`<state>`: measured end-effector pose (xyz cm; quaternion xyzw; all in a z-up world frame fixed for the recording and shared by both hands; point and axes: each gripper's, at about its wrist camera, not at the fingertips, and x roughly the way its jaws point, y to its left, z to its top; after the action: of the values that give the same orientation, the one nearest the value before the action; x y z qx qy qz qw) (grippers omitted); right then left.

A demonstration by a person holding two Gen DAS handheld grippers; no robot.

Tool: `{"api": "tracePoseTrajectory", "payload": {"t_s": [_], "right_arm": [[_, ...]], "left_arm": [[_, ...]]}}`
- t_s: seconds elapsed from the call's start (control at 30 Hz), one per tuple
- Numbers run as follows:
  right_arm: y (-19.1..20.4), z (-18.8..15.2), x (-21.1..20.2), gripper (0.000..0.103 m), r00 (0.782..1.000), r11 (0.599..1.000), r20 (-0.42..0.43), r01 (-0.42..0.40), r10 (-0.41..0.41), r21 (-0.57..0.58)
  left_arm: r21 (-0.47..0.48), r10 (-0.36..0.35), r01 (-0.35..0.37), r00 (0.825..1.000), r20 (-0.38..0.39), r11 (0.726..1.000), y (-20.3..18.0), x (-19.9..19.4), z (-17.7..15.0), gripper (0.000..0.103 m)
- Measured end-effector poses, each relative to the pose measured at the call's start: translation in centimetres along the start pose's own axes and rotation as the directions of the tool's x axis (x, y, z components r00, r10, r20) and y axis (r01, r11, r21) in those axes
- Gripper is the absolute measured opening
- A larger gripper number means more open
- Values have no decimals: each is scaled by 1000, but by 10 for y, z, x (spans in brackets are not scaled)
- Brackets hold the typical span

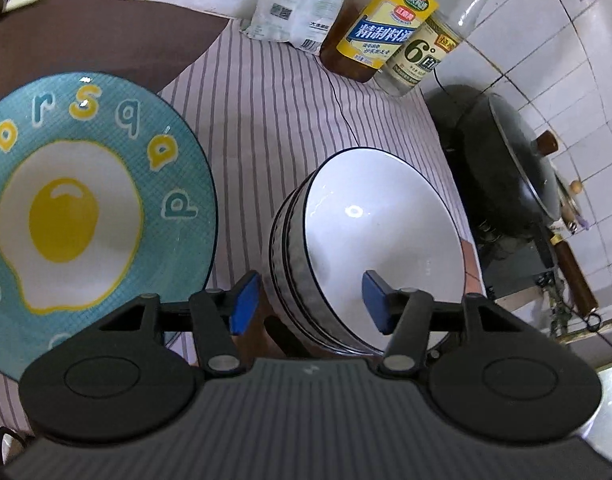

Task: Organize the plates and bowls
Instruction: 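Lift the bowl stack with the left gripper and carry it over the plates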

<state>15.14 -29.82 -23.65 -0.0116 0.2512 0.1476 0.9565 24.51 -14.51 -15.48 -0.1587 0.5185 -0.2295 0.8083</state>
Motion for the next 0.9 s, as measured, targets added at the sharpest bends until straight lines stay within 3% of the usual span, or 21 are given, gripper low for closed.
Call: {"api": "tracePoseTrajectory", "payload": {"t_s": [0.2,0.43,0.9], "right_arm": [[-1,1,1,99,1000,1000,6,-3,3,6],[-3,2,4,100,1000,1000,0,-8,8,29],[0,2,4,100,1000,999,-7,24,-24,35]], "left_arm": [[29,40,-40,999,2,999,-1,6,2,40],[-42,23,-23,1000,-14,999,5,13,3,41],[18,16,-16,1000,7,1000,2,12,-2,41]]}}
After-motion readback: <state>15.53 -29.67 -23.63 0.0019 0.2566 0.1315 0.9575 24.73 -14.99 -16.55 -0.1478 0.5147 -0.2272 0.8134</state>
